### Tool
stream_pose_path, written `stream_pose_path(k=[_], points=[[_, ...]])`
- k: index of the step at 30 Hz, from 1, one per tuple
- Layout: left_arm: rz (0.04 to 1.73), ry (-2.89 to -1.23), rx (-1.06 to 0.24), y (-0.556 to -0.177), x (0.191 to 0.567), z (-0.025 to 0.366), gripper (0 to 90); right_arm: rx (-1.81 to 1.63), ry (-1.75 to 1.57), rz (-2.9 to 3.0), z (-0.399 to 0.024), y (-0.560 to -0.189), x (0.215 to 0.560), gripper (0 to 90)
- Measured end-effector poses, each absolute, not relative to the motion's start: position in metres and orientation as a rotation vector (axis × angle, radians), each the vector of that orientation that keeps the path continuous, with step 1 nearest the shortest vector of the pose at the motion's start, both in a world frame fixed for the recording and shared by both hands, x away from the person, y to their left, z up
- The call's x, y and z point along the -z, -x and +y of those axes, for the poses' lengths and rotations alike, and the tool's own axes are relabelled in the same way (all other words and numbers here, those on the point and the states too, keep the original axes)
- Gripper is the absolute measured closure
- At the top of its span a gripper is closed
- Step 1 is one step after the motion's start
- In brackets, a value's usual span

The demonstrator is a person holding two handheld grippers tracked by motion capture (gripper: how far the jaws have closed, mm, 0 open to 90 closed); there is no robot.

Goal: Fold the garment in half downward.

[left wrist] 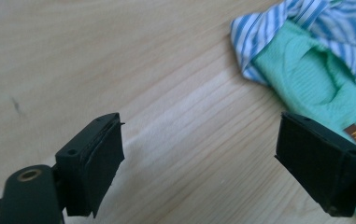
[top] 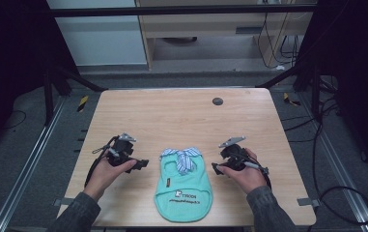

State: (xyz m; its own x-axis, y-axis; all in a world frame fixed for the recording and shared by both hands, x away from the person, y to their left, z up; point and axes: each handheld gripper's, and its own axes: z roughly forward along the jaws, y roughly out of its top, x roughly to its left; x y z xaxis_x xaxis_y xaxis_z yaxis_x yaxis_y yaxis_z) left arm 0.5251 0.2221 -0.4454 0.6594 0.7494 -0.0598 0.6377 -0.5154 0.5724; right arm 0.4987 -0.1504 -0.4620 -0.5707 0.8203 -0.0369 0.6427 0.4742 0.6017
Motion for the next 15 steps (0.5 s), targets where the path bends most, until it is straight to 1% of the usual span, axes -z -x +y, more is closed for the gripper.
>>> stream_pose_path(k=[1, 2, 3, 4, 5, 6, 7, 9, 11, 12, 13, 15], points=[[1.064, -2.317, -0.261, -0.528, 0.442, 0.217, 16.3, -0.772, -1.236, 2.41, -0.147, -0.502, 0.457, 22.9], [1.053, -2.312, -0.236, -0.533, 0.436, 0.207, 17.8, -0.776, -1.233, 2.416, -0.142, -0.51, 0.451, 27.5], [1.053, -2.312, -0.236, -0.533, 0.436, 0.207, 21.0, -0.776, -1.233, 2.416, -0.142, -0.51, 0.451, 27.5], [1.04, -2.314, -0.237, -0.538, 0.433, 0.197, 22.5, -0.777, -1.223, 2.424, -0.136, -0.519, 0.447, 33.5], [1.04, -2.314, -0.237, -0.538, 0.433, 0.197, 24.8, -0.777, -1.223, 2.424, -0.136, -0.519, 0.447, 33.5], [1.034, -2.311, -0.245, -0.54, 0.432, 0.193, 28.8, -0.789, -1.211, 2.444, -0.129, -0.526, 0.444, 40.0], [1.026, -2.312, -0.246, -0.542, 0.431, 0.189, 28.8, -0.789, -1.211, 2.444, -0.129, -0.526, 0.444, 40.0], [1.022, -2.318, -0.213, -0.547, 0.431, 0.181, 33.4, -0.798, -1.199, 2.456, -0.124, -0.532, 0.442, 47.3], [1.02, -2.336, -0.191, -0.552, 0.433, 0.175, 41.5, -0.802, -1.202, 2.478, -0.118, -0.538, 0.44, 53.4], [1.024, -2.348, -0.182, -0.554, 0.434, 0.172, 47.0, -0.797, -1.2, 2.489, -0.116, -0.54, 0.44, 56.2], [1.029, -2.356, -0.179, -0.556, 0.435, 0.17, 47.0, -0.786, -1.198, 2.497, -0.114, -0.543, 0.44, 57.6], [1.038, -2.372, -0.163, -0.56, 0.438, 0.165, 51.6, -0.777, -1.214, 2.509, -0.109, -0.547, 0.44, 62.2]])
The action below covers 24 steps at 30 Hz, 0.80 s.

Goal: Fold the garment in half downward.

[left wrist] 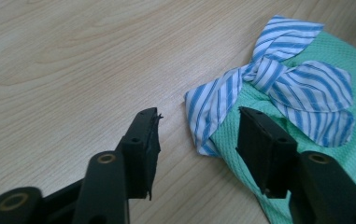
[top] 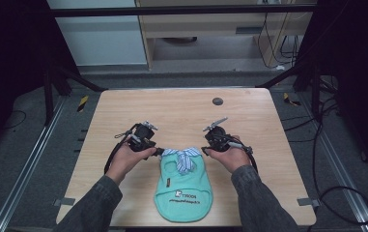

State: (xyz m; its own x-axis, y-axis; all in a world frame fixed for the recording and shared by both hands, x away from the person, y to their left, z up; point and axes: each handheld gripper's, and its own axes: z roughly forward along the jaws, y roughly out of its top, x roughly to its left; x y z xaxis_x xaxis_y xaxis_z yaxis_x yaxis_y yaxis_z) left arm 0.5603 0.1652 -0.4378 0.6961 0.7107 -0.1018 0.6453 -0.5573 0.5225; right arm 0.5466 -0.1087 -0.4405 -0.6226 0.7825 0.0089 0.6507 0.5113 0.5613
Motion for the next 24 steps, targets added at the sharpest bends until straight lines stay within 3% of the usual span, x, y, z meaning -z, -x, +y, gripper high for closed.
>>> stream_pose_path(k=[6, 24], points=[[1.077, -2.382, -0.153, -0.569, 0.45, 0.157, 59.0, -0.804, -1.25, 2.529, -0.097, -0.555, 0.445, 64.8], [1.118, -2.354, -0.158, -0.57, 0.466, 0.148, 61.7, -0.806, -1.303, 2.533, -0.077, -0.566, 0.466, 55.9]])
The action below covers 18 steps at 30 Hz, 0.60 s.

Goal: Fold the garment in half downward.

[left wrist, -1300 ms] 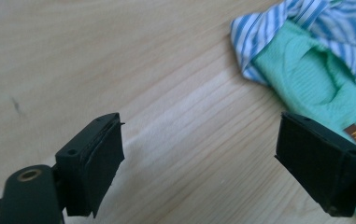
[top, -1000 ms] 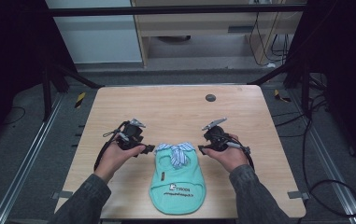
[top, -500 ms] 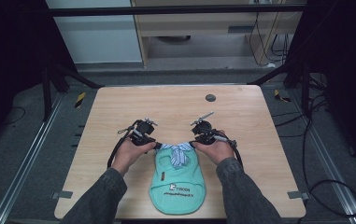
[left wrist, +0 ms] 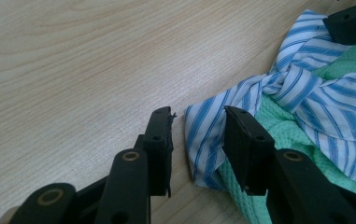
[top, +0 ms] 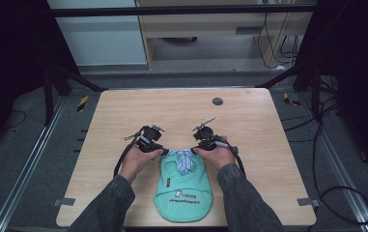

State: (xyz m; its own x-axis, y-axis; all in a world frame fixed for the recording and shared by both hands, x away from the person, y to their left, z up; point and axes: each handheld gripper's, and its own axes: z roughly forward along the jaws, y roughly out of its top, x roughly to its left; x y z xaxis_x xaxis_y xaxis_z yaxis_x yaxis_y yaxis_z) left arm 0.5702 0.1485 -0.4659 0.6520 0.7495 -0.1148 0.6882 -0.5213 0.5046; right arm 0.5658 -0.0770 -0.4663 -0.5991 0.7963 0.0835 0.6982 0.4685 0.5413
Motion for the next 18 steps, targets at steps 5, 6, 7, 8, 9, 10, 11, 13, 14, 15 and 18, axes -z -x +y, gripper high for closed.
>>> stream_pose_path(k=[5, 6, 7, 8, 9, 10, 11, 13, 14, 15, 18], points=[[1.113, -2.37, -0.156, -0.5689, 0.4693, 0.1467, 61.6, -0.783, -1.297, 2.549, -0.0739, -0.5668, 0.4704, 53.5], [1.112, -2.372, -0.155, -0.5687, 0.4699, 0.1465, 61.6, -0.783, -1.302, 2.552, -0.0729, -0.5666, 0.4711, 52.7], [1.11, -2.375, -0.151, -0.5681, 0.4711, 0.1459, 61.6, -0.779, -1.303, 2.555, -0.0723, -0.5665, 0.4716, 52.5], [1.11, -2.376, -0.15, -0.5679, 0.4716, 0.1457, 61.5, -0.774, -1.311, 2.555, -0.0713, -0.5664, 0.4726, 52.4], [1.11, -2.377, -0.146, -0.5677, 0.4723, 0.1455, 61.5, -0.774, -1.315, 2.555, -0.0709, -0.5662, 0.4732, 52.4], [1.109, -2.378, -0.145, -0.5675, 0.4728, 0.1453, 61.3, -0.772, -1.316, 2.556, -0.0705, -0.566, 0.4736, 52.4], [1.108, -2.38, -0.145, -0.5673, 0.4734, 0.145, 61.3, -0.769, -1.318, 2.557, -0.0702, -0.5659, 0.4741, 52.3], [1.103, -2.385, -0.145, -0.5669, 0.4745, 0.1443, 61.1, -0.764, -1.31, 2.562, -0.0701, -0.5662, 0.4751, 52.3], [1.104, -2.385, -0.147, -0.5668, 0.4744, 0.1441, 61.2, -0.761, -1.31, 2.564, -0.07, -0.5663, 0.4754, 52.2], [1.1, -2.388, -0.148, -0.5667, 0.4744, 0.1437, 61.2, -0.76, -1.308, 2.563, -0.07, -0.5664, 0.4757, 52.2], [1.099, -2.389, -0.147, -0.5667, 0.4746, 0.1434, 61.7, -0.756, -1.309, 2.566, -0.0694, -0.5665, 0.4766, 52.9]])
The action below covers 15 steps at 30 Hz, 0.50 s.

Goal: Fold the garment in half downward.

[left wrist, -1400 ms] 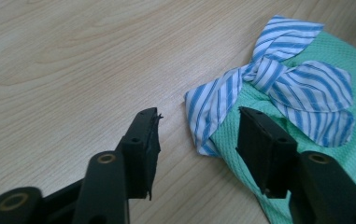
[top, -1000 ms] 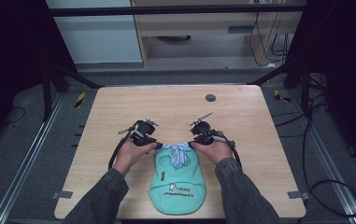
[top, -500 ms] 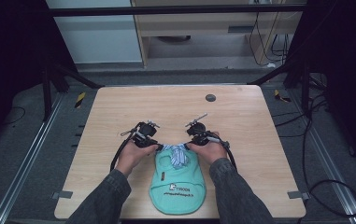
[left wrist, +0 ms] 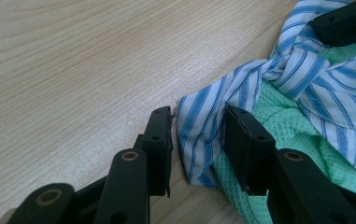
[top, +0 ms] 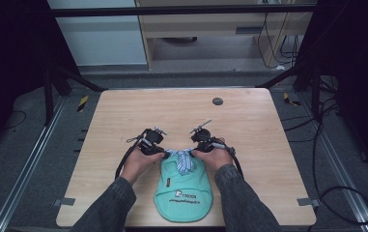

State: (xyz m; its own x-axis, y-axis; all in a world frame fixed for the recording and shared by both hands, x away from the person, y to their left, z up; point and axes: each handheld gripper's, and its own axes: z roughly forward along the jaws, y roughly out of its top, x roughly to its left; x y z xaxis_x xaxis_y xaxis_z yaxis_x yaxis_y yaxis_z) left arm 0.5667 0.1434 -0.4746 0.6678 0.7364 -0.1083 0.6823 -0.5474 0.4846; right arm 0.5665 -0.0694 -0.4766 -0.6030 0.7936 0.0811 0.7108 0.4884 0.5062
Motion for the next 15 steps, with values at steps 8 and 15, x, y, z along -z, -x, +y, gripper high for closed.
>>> stream_pose_path(k=[8, 15], points=[[1.087, -2.401, -0.151, -0.5663, 0.4745, 0.1405, 67.9, -0.75, -1.301, 2.578, -0.0675, -0.5663, 0.4774, 59.2], [1.067, -2.4, -0.139, -0.566, 0.4752, 0.1399, 76.7, -0.76, -1.274, 2.606, -0.0655, -0.5647, 0.4768, 70.7]])
